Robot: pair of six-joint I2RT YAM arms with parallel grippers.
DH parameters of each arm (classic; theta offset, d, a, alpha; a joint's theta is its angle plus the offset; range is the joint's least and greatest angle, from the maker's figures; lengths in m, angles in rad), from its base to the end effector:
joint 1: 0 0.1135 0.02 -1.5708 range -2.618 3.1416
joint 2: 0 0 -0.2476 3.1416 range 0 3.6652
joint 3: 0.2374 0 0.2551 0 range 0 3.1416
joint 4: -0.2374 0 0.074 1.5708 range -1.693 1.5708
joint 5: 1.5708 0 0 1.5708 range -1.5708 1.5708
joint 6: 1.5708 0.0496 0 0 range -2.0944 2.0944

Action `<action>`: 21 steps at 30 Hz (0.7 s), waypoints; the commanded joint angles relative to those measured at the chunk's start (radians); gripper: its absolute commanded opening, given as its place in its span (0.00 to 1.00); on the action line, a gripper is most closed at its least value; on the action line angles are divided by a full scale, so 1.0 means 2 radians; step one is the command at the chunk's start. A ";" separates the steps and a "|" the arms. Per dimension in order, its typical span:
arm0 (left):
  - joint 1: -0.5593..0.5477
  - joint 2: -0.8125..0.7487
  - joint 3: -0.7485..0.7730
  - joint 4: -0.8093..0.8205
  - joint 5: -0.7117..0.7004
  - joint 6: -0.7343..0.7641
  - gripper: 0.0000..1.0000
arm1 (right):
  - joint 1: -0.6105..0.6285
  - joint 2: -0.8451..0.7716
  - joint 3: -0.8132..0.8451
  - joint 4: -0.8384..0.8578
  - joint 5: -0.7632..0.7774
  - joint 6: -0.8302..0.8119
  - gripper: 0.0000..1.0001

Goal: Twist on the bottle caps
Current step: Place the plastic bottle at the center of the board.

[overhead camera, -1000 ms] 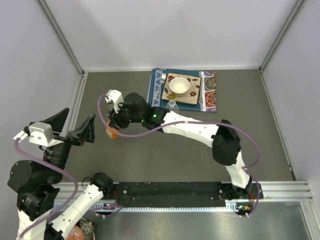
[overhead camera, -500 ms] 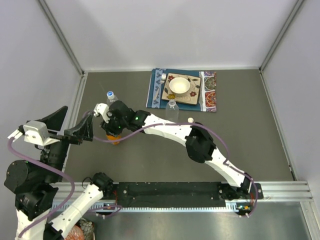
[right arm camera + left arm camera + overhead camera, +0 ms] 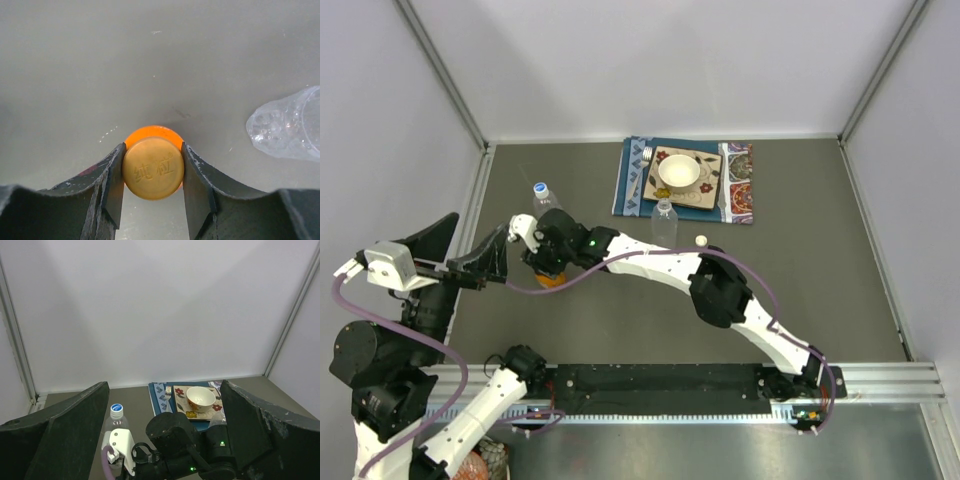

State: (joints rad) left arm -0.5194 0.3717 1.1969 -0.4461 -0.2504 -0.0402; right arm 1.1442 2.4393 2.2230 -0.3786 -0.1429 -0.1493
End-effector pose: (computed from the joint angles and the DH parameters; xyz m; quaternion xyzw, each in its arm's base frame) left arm 0.0294 -0.0026 0.4715 0.0317 0.5654 -0.1594 0.8086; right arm 0.2278 0.5182 0.2098 -0.5576 0.6829 0.2786 0.3809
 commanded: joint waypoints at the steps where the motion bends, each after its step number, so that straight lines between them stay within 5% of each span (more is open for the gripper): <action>1: 0.004 0.012 0.001 0.008 0.009 -0.010 0.98 | 0.007 -0.019 -0.032 0.008 0.013 0.003 0.24; 7: 0.004 0.014 -0.001 0.007 0.013 -0.011 0.98 | 0.006 -0.042 -0.067 0.036 0.023 0.014 0.52; 21: 0.010 0.009 -0.007 0.005 0.029 -0.024 0.98 | 0.006 -0.072 -0.064 0.038 0.032 -0.002 0.78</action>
State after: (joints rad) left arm -0.5072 0.3824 1.1900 -0.4519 -0.2119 -0.0708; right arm 1.1481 2.3905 2.0937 -0.3077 -0.0929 -0.1371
